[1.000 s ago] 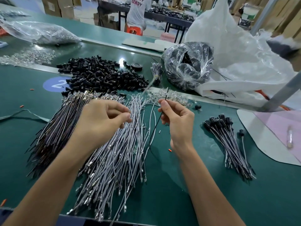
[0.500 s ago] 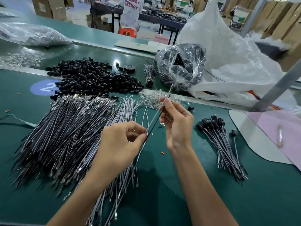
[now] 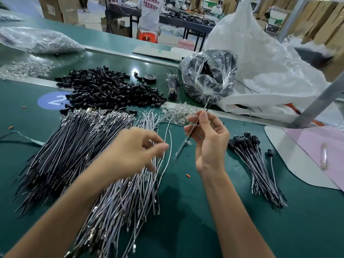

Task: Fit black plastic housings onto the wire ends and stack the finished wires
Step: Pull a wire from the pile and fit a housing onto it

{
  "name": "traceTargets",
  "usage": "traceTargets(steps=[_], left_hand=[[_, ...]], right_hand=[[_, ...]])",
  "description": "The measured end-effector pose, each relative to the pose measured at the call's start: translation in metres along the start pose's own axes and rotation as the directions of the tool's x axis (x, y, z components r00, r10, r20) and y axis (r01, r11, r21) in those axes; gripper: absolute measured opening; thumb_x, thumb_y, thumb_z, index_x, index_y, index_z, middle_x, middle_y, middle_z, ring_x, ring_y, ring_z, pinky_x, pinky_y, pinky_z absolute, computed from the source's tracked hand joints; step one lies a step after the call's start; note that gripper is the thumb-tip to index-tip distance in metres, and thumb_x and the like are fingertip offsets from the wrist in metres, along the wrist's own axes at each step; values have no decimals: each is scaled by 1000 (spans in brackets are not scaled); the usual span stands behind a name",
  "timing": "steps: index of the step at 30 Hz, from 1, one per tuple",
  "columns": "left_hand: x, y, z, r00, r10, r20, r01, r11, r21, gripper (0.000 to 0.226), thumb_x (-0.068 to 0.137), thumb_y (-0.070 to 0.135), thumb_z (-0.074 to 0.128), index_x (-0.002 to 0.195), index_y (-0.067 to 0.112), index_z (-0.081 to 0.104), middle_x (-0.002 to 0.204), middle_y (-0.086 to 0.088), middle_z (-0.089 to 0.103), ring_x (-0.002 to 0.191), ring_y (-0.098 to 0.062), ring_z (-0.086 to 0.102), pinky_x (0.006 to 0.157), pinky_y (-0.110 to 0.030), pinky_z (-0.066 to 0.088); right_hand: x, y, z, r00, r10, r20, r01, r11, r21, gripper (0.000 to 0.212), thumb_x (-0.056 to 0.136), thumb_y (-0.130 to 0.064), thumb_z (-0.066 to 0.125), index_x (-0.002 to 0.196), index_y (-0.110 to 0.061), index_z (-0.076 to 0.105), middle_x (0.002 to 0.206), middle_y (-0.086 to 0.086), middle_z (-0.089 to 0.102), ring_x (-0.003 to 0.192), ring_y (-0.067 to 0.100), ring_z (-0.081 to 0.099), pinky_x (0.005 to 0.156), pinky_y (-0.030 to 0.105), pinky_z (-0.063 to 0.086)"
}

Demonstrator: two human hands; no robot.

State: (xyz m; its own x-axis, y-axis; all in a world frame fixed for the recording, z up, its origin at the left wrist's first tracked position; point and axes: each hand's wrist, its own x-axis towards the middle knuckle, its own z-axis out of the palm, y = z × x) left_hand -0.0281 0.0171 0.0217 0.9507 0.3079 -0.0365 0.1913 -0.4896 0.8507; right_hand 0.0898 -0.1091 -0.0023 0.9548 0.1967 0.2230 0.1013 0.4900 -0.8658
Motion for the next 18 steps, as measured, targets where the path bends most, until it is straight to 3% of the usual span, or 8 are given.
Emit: traceTargets(steps=[3,6,9,11,15,18], left_hand=[[25,-4,-37,983,61,-172,-2,947,323,3,90,27,66,89,27,69,78,7,73,55,-9,68,47,-28,53],[67,-17,-58,926,153,-346,64,837,543,12,92,19,66,99,22,74,92,-1,73,79,-19,67,76,-37,57],[111,-33,-56,931,138,-338,86,816,571,22,93,12,63,113,16,72,111,-8,72,101,-30,66,95,-45,52],[129,-42,-48,955,88,-282,107,787,608,26,91,10,65,116,14,71,113,-11,71,103,-32,65,93,-44,53],[145,-47,-38,950,43,-308,177,740,649,21,83,2,66,97,12,76,97,-14,70,90,-36,64,71,-37,47],[149,-47,-40,944,35,-329,196,742,641,16,86,3,66,94,13,76,99,-14,70,93,-36,64,69,-37,46]], right_hand=[[-1,0,-2,972,-235,-16,228,953,-198,11,97,-10,58,88,-11,65,69,2,70,49,14,59,49,24,48],[-3,0,-1,935,-354,-9,335,892,-303,9,95,-13,60,89,-17,64,70,0,70,49,12,56,48,23,47],[-4,1,0,916,-401,13,379,852,-362,7,95,-11,61,90,-15,64,70,-3,69,49,11,56,50,24,48],[-4,1,0,912,-410,25,389,842,-373,6,95,-8,61,91,-12,64,71,-3,69,49,10,56,51,24,48],[-3,0,-2,925,-379,11,357,862,-359,7,95,-9,61,90,-12,65,70,-3,70,49,11,55,50,23,47],[-1,-3,-2,950,-310,-26,289,910,-299,10,96,-11,61,87,-13,65,70,1,70,49,12,54,47,20,43]])
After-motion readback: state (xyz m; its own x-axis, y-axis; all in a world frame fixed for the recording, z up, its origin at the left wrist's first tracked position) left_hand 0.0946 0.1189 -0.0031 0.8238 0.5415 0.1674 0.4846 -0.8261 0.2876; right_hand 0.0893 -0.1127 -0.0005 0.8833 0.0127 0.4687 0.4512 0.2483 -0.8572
